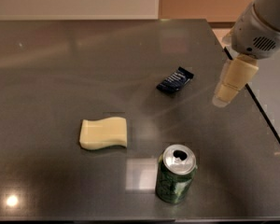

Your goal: Pick rxbar blueberry

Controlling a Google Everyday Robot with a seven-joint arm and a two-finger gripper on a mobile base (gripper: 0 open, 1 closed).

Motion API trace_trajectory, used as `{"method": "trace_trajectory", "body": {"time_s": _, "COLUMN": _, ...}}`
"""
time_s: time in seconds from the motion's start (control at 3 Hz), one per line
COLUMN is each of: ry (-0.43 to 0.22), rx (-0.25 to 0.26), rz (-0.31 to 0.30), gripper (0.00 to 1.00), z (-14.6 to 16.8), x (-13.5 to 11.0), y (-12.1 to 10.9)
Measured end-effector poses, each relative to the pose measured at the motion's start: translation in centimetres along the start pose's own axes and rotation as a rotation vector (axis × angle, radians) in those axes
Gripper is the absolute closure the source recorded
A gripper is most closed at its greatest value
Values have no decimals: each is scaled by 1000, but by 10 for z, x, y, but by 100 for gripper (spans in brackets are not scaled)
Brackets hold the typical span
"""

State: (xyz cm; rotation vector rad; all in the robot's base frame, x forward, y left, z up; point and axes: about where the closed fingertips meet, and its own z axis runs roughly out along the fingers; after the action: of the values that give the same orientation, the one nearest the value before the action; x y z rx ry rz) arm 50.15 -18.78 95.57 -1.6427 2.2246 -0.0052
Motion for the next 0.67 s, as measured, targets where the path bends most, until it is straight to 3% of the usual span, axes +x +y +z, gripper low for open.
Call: {"method": "trace_trajectory", "body": {"time_s": 0.67, "ry": -110, "rx": -37, "rz": 40, "gripper": 0, "z": 54, "x": -31, "y": -33}}
